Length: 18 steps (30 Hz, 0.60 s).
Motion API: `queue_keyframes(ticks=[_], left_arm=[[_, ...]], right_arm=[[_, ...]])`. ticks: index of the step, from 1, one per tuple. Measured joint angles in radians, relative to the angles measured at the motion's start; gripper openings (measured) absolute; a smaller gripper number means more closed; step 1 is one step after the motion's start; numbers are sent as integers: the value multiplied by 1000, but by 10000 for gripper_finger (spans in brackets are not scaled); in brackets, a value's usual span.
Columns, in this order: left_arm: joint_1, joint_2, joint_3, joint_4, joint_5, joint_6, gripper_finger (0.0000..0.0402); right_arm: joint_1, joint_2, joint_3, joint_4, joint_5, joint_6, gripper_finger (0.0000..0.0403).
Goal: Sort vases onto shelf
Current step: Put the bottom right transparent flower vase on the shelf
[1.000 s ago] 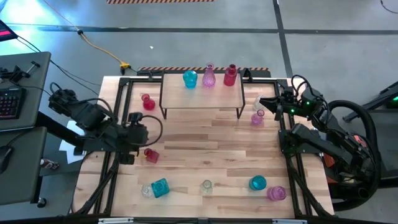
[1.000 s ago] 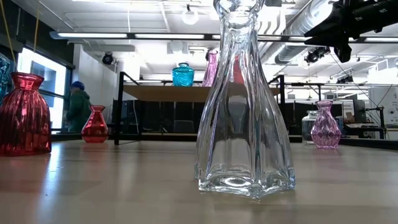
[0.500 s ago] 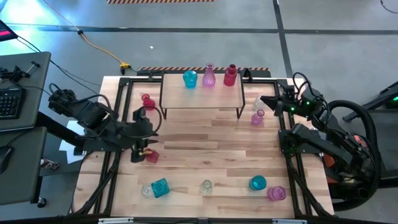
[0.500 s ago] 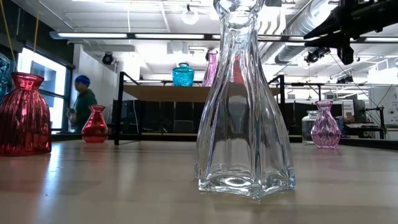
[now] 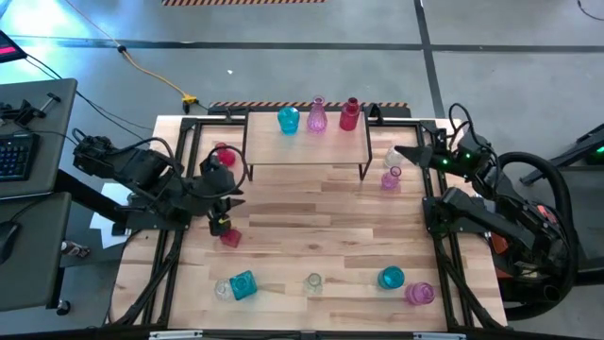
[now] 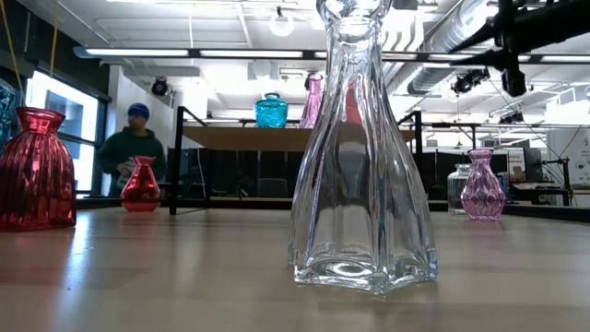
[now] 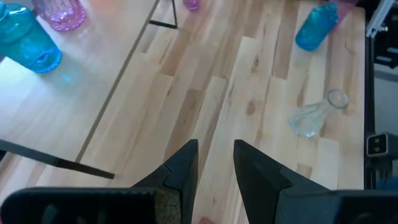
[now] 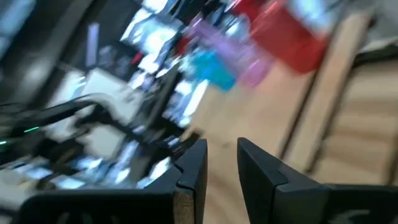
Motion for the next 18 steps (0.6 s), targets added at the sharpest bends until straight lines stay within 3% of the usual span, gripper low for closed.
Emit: queue_keyframes(ticks=[4, 7, 14, 18], left_arm=[[4, 0, 0, 0, -2, -22, 92], [3, 0, 0, -1, -2, -21, 92], [3, 0, 0, -9, -1, 49, 92], [3, 0, 0, -12, 20, 82, 92]], right_arm=[[22, 1, 0, 110, -97, 82, 69], [65, 1, 0, 235, -109, 118, 69], [170, 2, 0, 310, 88, 277, 69], [238, 26, 0, 361, 99, 344, 69]])
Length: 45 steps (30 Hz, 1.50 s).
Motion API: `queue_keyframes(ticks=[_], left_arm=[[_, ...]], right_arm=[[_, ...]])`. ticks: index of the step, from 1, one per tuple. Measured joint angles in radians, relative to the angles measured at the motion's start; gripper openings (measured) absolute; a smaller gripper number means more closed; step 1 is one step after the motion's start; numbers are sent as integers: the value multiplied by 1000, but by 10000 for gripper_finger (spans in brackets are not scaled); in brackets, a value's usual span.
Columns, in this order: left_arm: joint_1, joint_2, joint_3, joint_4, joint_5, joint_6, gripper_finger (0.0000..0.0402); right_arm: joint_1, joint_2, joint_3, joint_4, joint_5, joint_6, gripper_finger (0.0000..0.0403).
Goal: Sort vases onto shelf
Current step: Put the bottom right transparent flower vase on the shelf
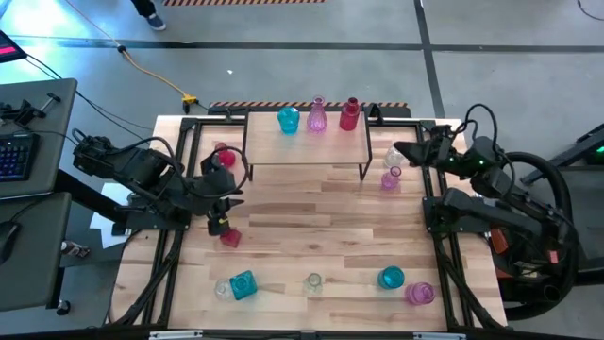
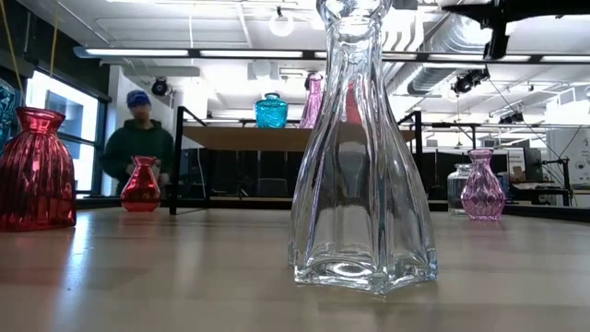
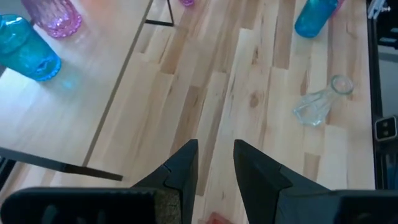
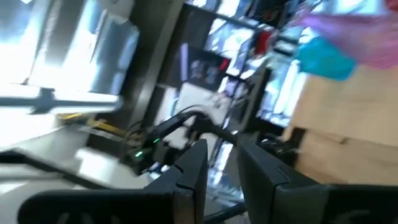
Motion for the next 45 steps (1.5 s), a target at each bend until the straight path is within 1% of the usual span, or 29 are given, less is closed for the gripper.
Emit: queue_keyframes(ticks=[3, 5, 9, 11, 18, 24, 28, 35, 38, 42, 45], left_arm=[[-2, 0, 0, -1, 7, 20, 92], [-2, 0, 0, -1, 7, 37, 92], [-2, 0, 0, -1, 7, 80, 92], [-2, 0, 0, -2, 8, 92, 92], [-2, 0, 0, -2, 9, 135, 92], [-2, 0, 0, -2, 9, 137, 92], [-2, 0, 0, -2, 9, 137, 92], [-2, 0, 0, -3, 9, 143, 92], [-2, 0, 0, -2, 9, 162, 92], [-2, 0, 0, -2, 9, 164, 92], [-2, 0, 0, -2, 9, 174, 92]], right_arm=[[55, 39, 0, 120, 2, 20, 69], [97, 79, 0, 220, 25, 20, 69], [178, 173, 0, 408, 49, 18, 69], [216, 227, 0, 471, 53, 18, 69], [370, 408, 0, 534, 182, 78, 69], [467, 539, 3, 646, 197, 93, 69], [535, 622, 32, 646, 232, 135, 69], [616, 775, 117, 643, 231, 185, 69], [637, 830, 168, 643, 212, 186, 69], [660, 892, 246, 627, 142, 174, 69], [692, 933, 322, 539, 123, 173, 69]])
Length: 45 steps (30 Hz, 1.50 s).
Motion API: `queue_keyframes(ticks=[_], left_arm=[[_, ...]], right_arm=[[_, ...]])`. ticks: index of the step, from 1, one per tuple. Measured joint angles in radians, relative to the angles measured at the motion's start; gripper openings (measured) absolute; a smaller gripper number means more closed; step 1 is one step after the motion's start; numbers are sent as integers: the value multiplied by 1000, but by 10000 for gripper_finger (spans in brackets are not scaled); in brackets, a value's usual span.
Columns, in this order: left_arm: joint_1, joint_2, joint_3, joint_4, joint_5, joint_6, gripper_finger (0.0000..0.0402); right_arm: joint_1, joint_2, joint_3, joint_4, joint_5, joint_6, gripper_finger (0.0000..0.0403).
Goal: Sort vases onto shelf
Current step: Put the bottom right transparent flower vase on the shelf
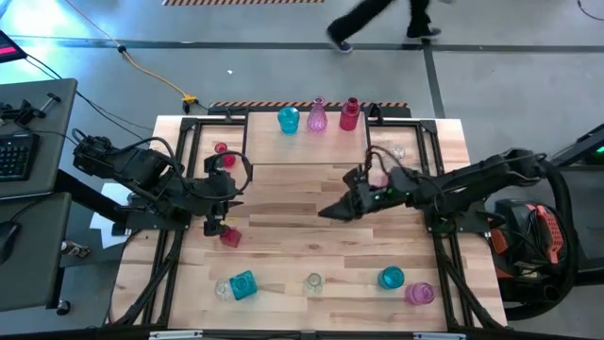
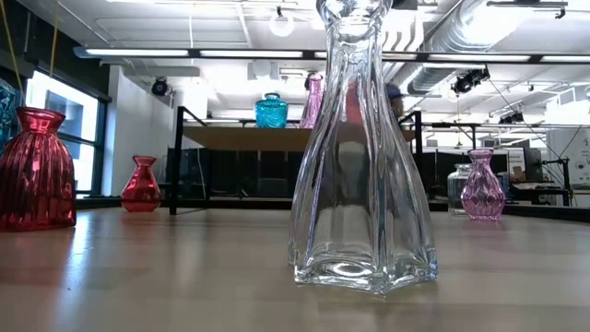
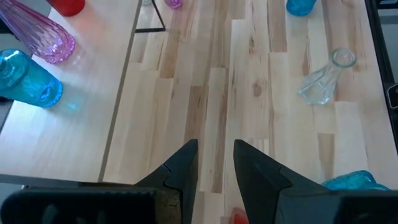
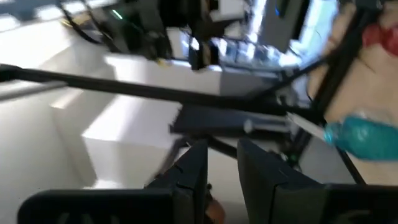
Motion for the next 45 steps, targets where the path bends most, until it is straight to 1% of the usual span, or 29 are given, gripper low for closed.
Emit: queue_keyframes(ticks=[3, 6, 8, 11, 13, 15, 19, 23, 26, 33, 45], left_arm=[[0, 0, 0, 0, 0, 4, 92], [0, 0, 0, 0, 0, 13, 92], [0, 0, 0, 0, 0, 14, 92], [0, 0, 0, 0, 0, 16, 92], [0, 0, 0, 0, 0, 21, 92], [0, 0, 0, 0, 0, 22, 92], [0, 0, 0, 0, 0, 22, 92], [0, 0, 0, 0, 0, 22, 92], [0, 0, 0, 0, 0, 22, 92], [0, 0, 0, 0, 0, 22, 92], [0, 0, 0, 0, -1, 22, 92]], right_arm=[[31, 34, 95, -189, -21, -8, 69], [59, 72, 214, -487, -10, -54, 69], [77, 99, 299, -691, 29, -75, 69], [102, 145, 418, -933, 82, -107, 69], [118, 176, 489, -1046, 122, -113, 69], [135, 203, 549, -1119, 150, -113, 69], [175, 252, 641, -1187, 184, -115, 69], [207, 301, 686, -1207, 196, -114, 69], [227, 330, 691, -1202, 186, -106, 69], [262, 386, 689, -1204, 156, 11, 69], [306, 411, 689, -1190, 237, 79, 69]])
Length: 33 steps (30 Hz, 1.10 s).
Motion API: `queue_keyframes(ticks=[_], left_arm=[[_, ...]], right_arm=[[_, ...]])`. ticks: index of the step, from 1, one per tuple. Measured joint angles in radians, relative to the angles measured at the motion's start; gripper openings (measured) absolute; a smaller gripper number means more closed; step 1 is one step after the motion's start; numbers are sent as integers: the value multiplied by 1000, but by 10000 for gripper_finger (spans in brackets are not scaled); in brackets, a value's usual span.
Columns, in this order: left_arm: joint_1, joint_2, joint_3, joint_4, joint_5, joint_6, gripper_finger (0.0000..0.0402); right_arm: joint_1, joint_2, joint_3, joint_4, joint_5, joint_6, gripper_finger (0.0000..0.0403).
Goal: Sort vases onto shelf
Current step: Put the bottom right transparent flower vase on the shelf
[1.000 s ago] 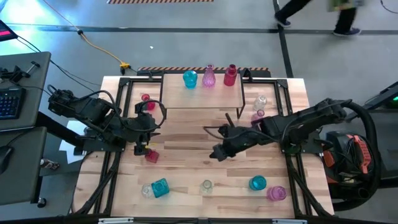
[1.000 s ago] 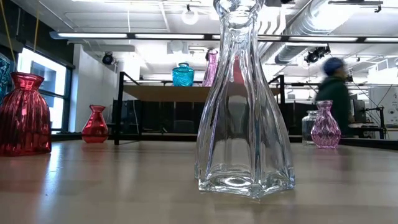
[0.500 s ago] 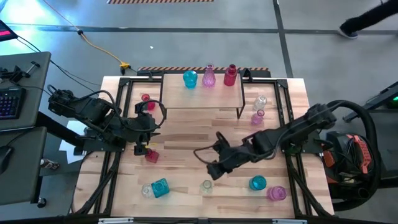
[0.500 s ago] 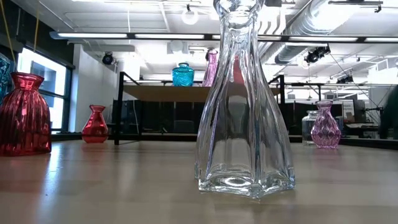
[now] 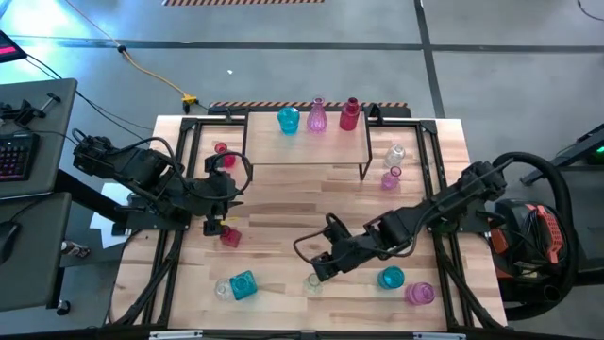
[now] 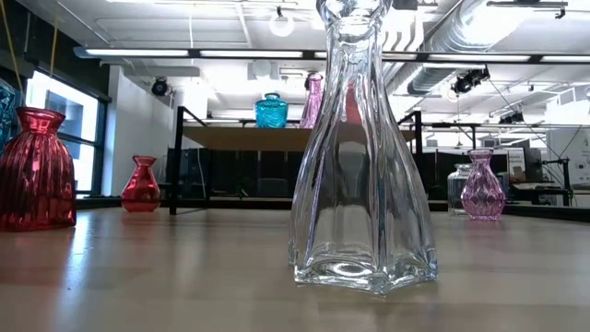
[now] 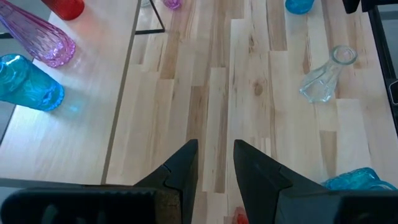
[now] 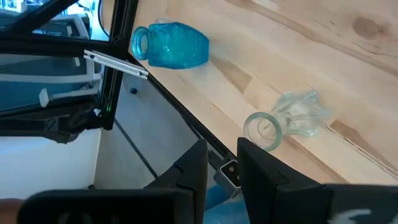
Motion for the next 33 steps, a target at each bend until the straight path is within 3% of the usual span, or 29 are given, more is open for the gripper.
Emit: queue_keyframes(ticks=[33], left_arm=[[0, 0, 0, 0, 0, -10, 92]], right_arm=[[38, 117, -1, -92, 35, 61, 69]])
